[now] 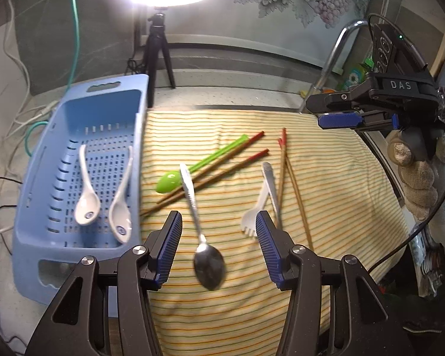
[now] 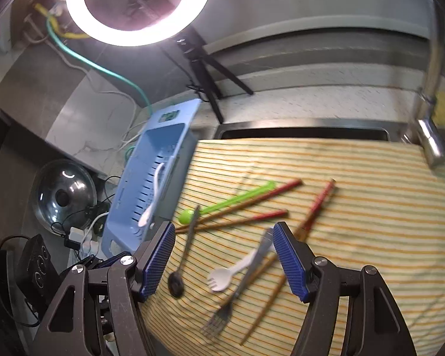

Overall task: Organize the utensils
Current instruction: 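Move the left gripper back over the cloth toward the steel fork, then close the left gripper on the steel fork's handle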

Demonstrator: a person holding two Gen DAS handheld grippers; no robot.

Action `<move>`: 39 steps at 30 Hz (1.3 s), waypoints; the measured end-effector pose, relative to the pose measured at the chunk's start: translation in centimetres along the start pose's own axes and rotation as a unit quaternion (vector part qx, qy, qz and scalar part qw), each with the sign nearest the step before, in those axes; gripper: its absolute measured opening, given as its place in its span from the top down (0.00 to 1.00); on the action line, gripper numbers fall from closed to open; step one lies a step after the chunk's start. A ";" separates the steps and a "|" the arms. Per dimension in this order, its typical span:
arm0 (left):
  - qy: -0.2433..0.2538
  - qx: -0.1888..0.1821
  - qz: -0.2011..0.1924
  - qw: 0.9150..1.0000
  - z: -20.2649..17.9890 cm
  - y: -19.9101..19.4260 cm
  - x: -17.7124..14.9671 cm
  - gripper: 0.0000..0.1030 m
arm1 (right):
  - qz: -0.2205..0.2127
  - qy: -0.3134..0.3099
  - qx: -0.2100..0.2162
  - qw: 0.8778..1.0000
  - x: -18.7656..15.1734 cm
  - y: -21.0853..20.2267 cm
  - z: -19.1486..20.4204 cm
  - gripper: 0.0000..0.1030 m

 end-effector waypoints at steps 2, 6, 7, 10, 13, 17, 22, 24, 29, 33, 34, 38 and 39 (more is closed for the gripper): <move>0.009 -0.006 0.008 1.000 -0.9 0.6 -0.2 0.51 | 0.001 0.015 -0.003 1.000 -0.8 0.0 -1.2 0.37; 0.028 -0.018 0.025 0.999 -2.6 2.0 -0.3 0.51 | 0.020 0.046 -0.005 0.999 -2.4 1.0 -3.5 0.39; 0.033 -0.025 0.029 0.999 -3.0 2.3 -0.3 0.52 | 0.025 0.052 -0.004 0.998 -2.8 1.4 -3.9 0.44; 0.049 -0.036 0.043 0.997 -4.2 3.3 -0.5 0.63 | 0.045 0.063 -0.010 0.997 -3.8 2.8 -4.8 0.58; 0.058 -0.051 0.060 0.995 -4.9 4.2 -0.7 0.73 | 0.059 0.072 -0.006 0.996 -4.5 4.0 -5.1 0.65; 0.065 -0.064 0.078 0.993 -5.7 5.2 -1.2 0.79 | 0.071 0.072 0.007 0.995 -5.4 4.9 -4.7 0.73; 0.064 -0.060 0.091 0.992 -6.2 5.4 -2.6 0.79 | 0.076 0.062 0.029 0.995 -5.5 5.5 -3.4 0.74; 0.060 -0.060 0.097 0.992 -6.4 5.5 -3.1 0.79 | 0.076 0.058 0.034 0.995 -5.4 5.8 -2.8 0.74; 0.061 -0.054 0.104 0.991 -6.9 5.8 -4.4 0.79 | 0.076 0.052 0.043 0.995 -4.6 6.6 -1.8 0.75; 0.057 -0.054 0.106 0.991 -6.9 6.2 -4.8 0.79 | 0.081 0.055 0.045 0.994 -3.9 7.6 -1.5 0.75; 0.056 -0.054 0.105 0.991 -7.0 6.1 -5.0 0.79 | 0.083 0.057 0.046 0.994 -3.8 7.9 -1.5 0.75; 0.059 -0.052 0.104 0.991 -7.2 5.8 -5.3 0.79 | 0.088 0.056 0.029 0.994 -3.4 8.6 -1.8 0.75; 0.060 -0.052 0.104 0.991 -7.2 5.8 -5.3 0.79 | 0.090 0.057 0.026 0.994 -3.4 8.8 -1.9 0.75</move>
Point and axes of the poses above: each gripper's, at about its wrist camera, not at the fingertips, and y roughly the way its jaws point, z to its left, x to its top, the point moved 3 cm from there along y, roughly the way its jaws point, and after that the axes turned 9 degrees about z, right-handed, at the moved point
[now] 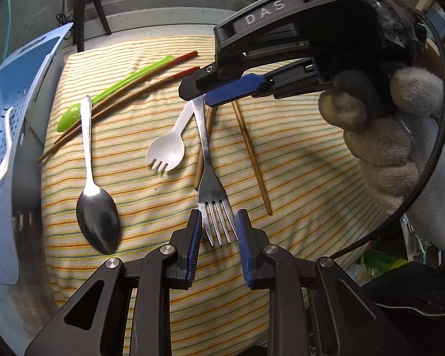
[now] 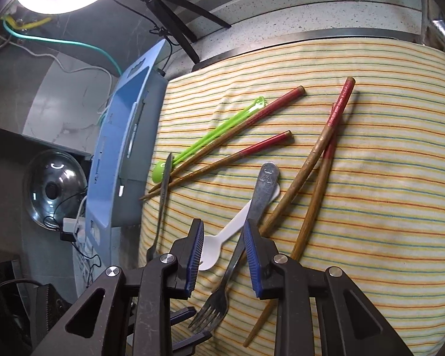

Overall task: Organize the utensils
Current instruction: 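Close the left gripper on the steel fork's handle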

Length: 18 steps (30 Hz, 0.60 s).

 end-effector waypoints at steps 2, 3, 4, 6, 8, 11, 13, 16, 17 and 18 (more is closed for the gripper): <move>0.000 0.001 0.000 1.000 0.0 0.1 0.1 0.79 | 0.002 0.004 -0.002 1.000 0.1 0.2 -0.2 0.75; 0.000 0.001 0.000 1.000 0.0 0.1 0.1 0.79 | 0.003 0.006 -0.004 1.000 0.2 0.2 -0.4 0.75; 0.001 0.002 0.000 1.000 -0.1 0.1 0.1 0.79 | 0.004 0.008 -0.005 1.000 0.2 0.3 -0.5 0.76; 0.002 0.002 0.001 1.000 0.0 0.1 0.1 0.79 | 0.005 0.009 -0.004 1.000 0.3 0.3 -0.7 0.76; 0.000 0.002 0.002 1.000 -0.1 0.1 0.1 0.79 | 0.006 0.007 -0.006 1.000 0.3 0.4 -0.6 0.76; -0.005 0.010 0.006 1.000 0.0 0.1 0.4 0.71 | 0.010 0.007 -0.005 1.000 0.3 0.5 -0.5 0.76; -0.007 0.013 0.014 1.000 0.1 0.4 0.4 0.64 | 0.011 0.005 -0.008 1.000 0.4 0.5 -0.4 0.76; -0.003 0.011 0.019 1.000 0.0 0.8 0.3 0.64 | 0.013 0.004 -0.012 1.000 0.4 0.6 -0.2 0.76; 0.000 0.011 0.018 1.000 -0.1 0.8 0.3 0.64 | 0.014 0.004 -0.014 1.000 0.4 0.7 -0.2 0.76; 0.000 0.011 0.017 1.000 -0.1 0.8 0.2 0.64 | 0.014 0.004 -0.015 1.000 0.5 0.8 -0.1 0.76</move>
Point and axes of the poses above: each gripper's, at about its wrist camera, not at the fingertips, and y roughly the way its jaws point, z to its left, x to its top, the point moved 3 cm from there along y, roughly the way its jaws point, and after that the axes turned 9 degrees about z, right-handed, at the moved point
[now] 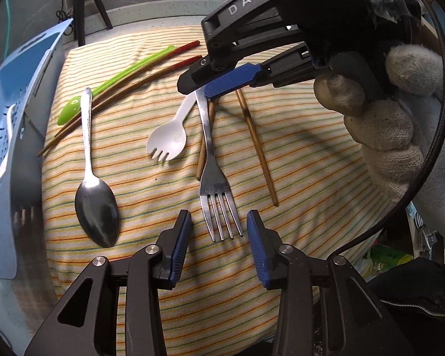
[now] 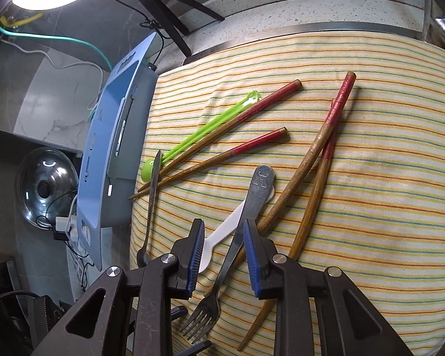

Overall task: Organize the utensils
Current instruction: 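Close the left gripper on the steel fork's handle, then lift the steel fork toward the blue basket with the left gripper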

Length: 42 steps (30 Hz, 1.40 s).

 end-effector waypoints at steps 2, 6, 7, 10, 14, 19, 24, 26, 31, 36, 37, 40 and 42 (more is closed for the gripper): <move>-0.005 0.001 0.000 1.000 0.2 0.1 0.0 0.69 | 0.001 0.000 -0.002 1.000 0.1 0.2 0.1 0.76; -0.009 0.007 -0.005 1.000 0.5 0.1 -0.1 0.78 | 0.005 -0.002 -0.010 1.000 0.1 0.3 0.3 0.76; -0.009 0.005 -0.008 1.000 0.5 0.0 -0.2 0.78 | 0.006 -0.003 -0.012 1.000 0.2 0.4 0.3 0.76; -0.015 0.001 -0.015 1.000 0.7 0.0 -0.4 0.78 | 0.008 -0.004 -0.017 1.000 0.3 0.5 0.4 0.76; -0.019 -0.006 -0.027 0.999 1.1 -0.1 -1.1 0.78 | 0.019 -0.001 -0.015 1.000 0.1 1.0 0.4 0.76; -0.019 -0.016 -0.031 0.999 1.4 -0.2 -1.4 0.78 | 0.024 0.008 -0.010 1.000 0.0 1.9 0.4 0.81; -0.018 -0.019 -0.031 0.999 1.4 -0.2 -1.3 0.78 | 0.023 0.020 -0.003 1.000 -0.1 1.8 -0.2 0.89; -0.021 -0.023 -0.032 0.999 1.5 -0.3 -1.3 0.78 | 0.021 0.024 0.001 0.999 0.0 1.6 -0.3 0.90; -0.017 -0.026 -0.036 0.999 2.0 -1.0 -1.4 0.78 | 0.013 0.028 0.010 0.999 -0.3 0.9 -0.1 0.90; -0.022 -0.023 -0.051 0.998 2.8 -2.4 -1.4 0.79 | 0.003 0.020 0.025 0.999 -0.1 -0.2 1.2 0.91; -0.023 -0.021 -0.055 0.998 3.0 -2.8 -1.4 0.79 | 0.001 0.017 0.028 0.999 0.2 -0.4 1.6 0.91; -0.021 -0.011 -0.066 0.998 3.9 -4.1 -1.2 0.79 | -0.006 0.005 0.036 0.999 0.8 -0.9 3.2 0.92; -0.024 -0.004 -0.074 0.997 4.8 -4.9 -1.1 0.79 | -0.010 -0.004 0.043 0.999 1.4 -1.0 4.5 0.92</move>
Point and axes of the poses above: each gripper's, at about its wrist camera, not at the fingertips, and y roughly the way its jaws point, z to its left, x to its top, the point moved 3 cm from there along y, roughly the way its jaws point, and after that the axes turned 9 degrees about z, right-handed, at the moved point
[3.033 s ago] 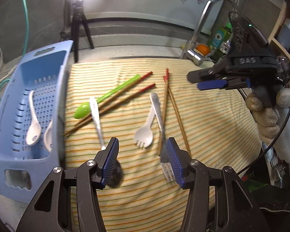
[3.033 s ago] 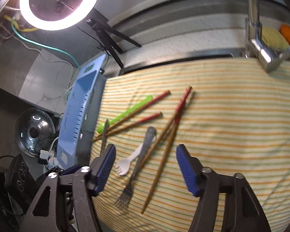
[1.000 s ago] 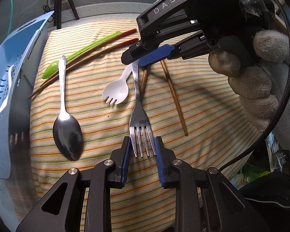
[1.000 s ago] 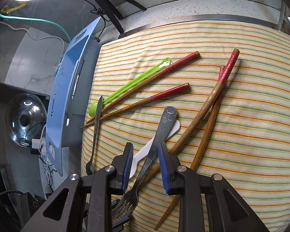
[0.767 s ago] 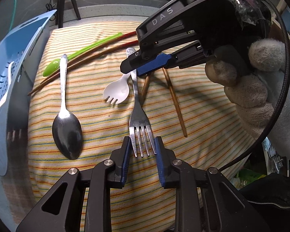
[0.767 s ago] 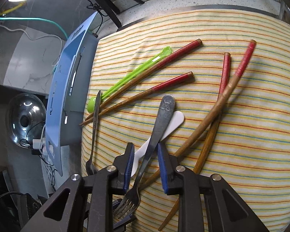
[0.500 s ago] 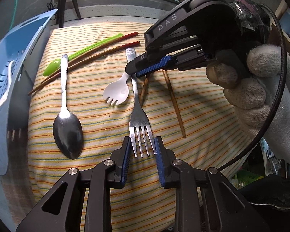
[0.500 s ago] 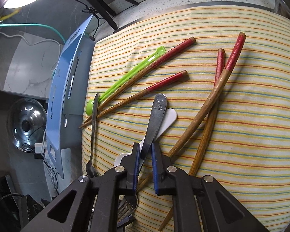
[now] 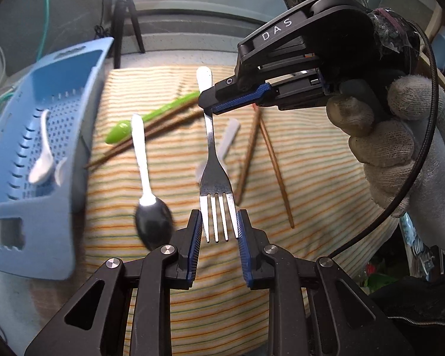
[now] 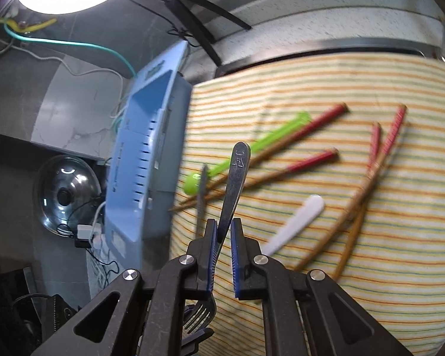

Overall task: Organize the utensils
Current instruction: 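Lift the steel fork toward the blue basket with the left gripper, then lower the steel fork into the blue basket and open the left gripper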

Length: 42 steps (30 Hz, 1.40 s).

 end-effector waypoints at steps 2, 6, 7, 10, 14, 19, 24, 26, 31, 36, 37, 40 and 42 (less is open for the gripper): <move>-0.005 0.008 -0.008 1.000 1.2 -0.9 0.4 0.79 | -0.003 -0.011 0.005 1.000 0.7 0.1 1.5 0.92; -0.011 0.028 -0.022 0.999 3.4 -2.2 1.0 0.79 | -0.005 -0.030 0.012 0.999 2.3 0.9 4.5 0.92; -0.015 0.033 -0.025 0.999 4.2 -2.6 1.1 0.79 | -0.006 -0.035 0.013 0.999 2.6 1.2 5.1 0.92; -0.025 0.045 -0.033 0.998 6.0 -3.0 1.5 0.79 | -0.005 -0.049 0.016 0.999 3.8 2.0 7.1 0.92; -0.037 0.059 -0.036 0.997 8.2 -3.2 2.0 0.79 | 0.001 -0.065 0.016 0.998 5.4 3.5 9.4 0.92; -0.047 0.073 -0.030 0.996 10.4 -3.2 2.3 0.79 | 0.010 -0.075 0.014 0.997 6.8 5.4 11.2 0.93; -0.059 0.085 -0.029 0.994 12.1 -3.1 2.4 0.79 | 0.013 -0.086 0.008 0.996 7.7 6.9 12.4 0.92; -0.063 0.096 -0.028 0.993 12.5 -3.0 2.6 0.79 | 0.014 -0.095 0.000 0.995 8.1 7.3 12.7 0.89; -0.084 0.112 -0.035 0.989 13.4 -3.3 2.9 0.57 | 0.009 -0.118 -0.028 0.993 8.3 7.5 13.3 0.50; -0.086 0.114 -0.042 0.989 13.4 -3.6 3.1 0.57 | -0.002 -0.131 -0.029 0.991 8.0 6.7 13.6 0.49; -0.085 0.113 -0.042 0.989 13.3 -3.7 3.2 0.57 | -0.003 -0.130 -0.028 0.991 7.9 6.4 13.5 0.49; -0.084 0.111 -0.045 0.989 13.0 -3.8 3.2 0.57 | -0.006 -0.131 -0.027 0.991 7.7 5.7 13.2 0.49; -0.082 0.112 -0.047 0.989 12.6 -3.9 3.1 0.57 | -0.012 -0.132 -0.029 0.991 7.5 5.1 13.0 0.49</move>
Point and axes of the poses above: each gripper's, at about its wrist camera, not at the fingertips, and y roughly the way its jaws point, z to its left, x to its top, the point moved 3 cm from there along y, roughly the way its jaws point, and after that the axes turned 9 degrees about z, right-handed, at the moved point
